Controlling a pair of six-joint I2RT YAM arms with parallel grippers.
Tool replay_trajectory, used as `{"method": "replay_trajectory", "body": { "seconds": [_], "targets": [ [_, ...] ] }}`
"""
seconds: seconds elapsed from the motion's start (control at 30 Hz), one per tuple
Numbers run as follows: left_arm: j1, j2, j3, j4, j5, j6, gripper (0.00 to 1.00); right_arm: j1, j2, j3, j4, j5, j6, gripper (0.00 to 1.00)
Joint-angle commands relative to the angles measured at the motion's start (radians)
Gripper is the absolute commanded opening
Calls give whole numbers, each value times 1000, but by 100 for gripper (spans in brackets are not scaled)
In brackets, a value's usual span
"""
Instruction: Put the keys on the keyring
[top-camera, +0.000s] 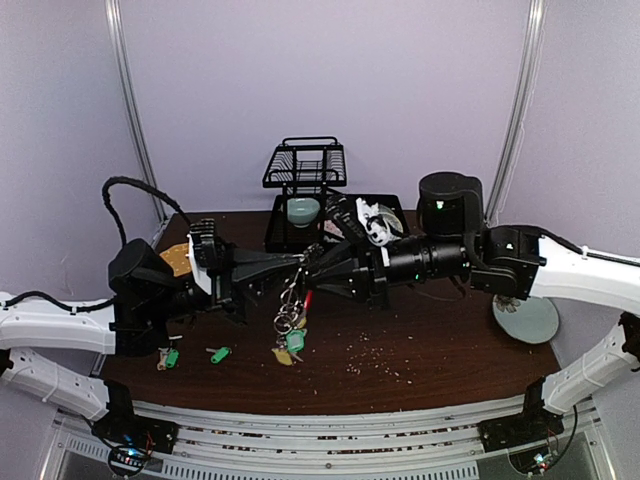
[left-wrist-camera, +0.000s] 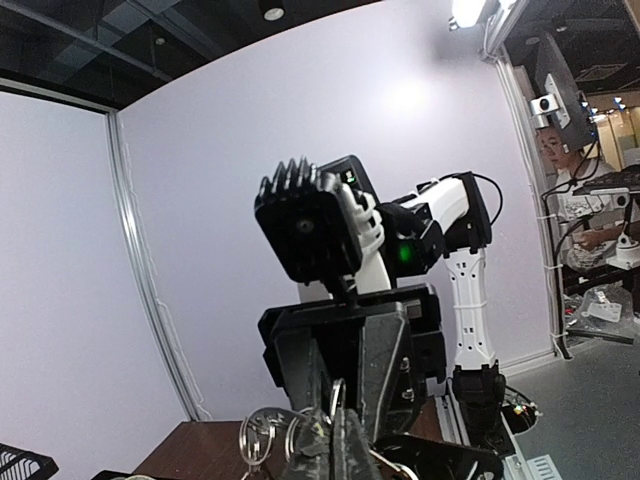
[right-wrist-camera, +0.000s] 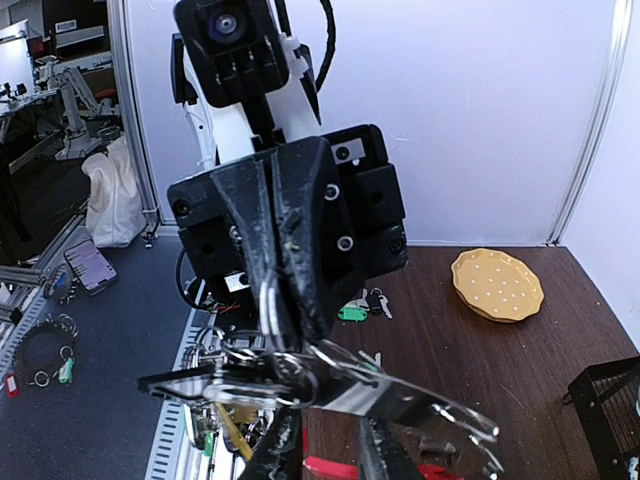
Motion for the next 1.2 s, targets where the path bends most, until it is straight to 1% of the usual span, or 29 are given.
{"method": "replay_trajectory", "body": {
  "seconds": [0.0,0.1,0.23,0.37,0.43,0.5,0.53,0.8,1.03,1.17],
  "targets": [
    [-12,-17,8,74,-24,-1,0,7,-57,-40,60,72,16,25],
    [-12,-36,-8,45,-65,15,0,-10,-122,-78,68,69,15,29],
    [-12,-39,-17,41,-80,12,0,-21,-152,-70,41,38,4,30],
    [-12,-35,-11,40,-76,16,0,-20,-123,-32,35,-1,10,25],
    [-13,-32,-9,40,-73,15,0,-16,-111,-23,64,6,26,23],
    [-12,-33,-9,39,-71,16,0,-12,-102,-24,113,11,52,17],
    [-12,-32,-9,37,-70,17,0,-9,-95,-23,130,8,60,16],
    [-12,-30,-7,34,-69,21,0,3,-31,-6,153,-10,73,17],
    [-12,-32,-9,27,-67,25,0,5,-14,3,160,-28,73,19],
    [-12,-30,-7,24,-65,27,0,5,-10,10,162,-33,73,12]
  ]
}}
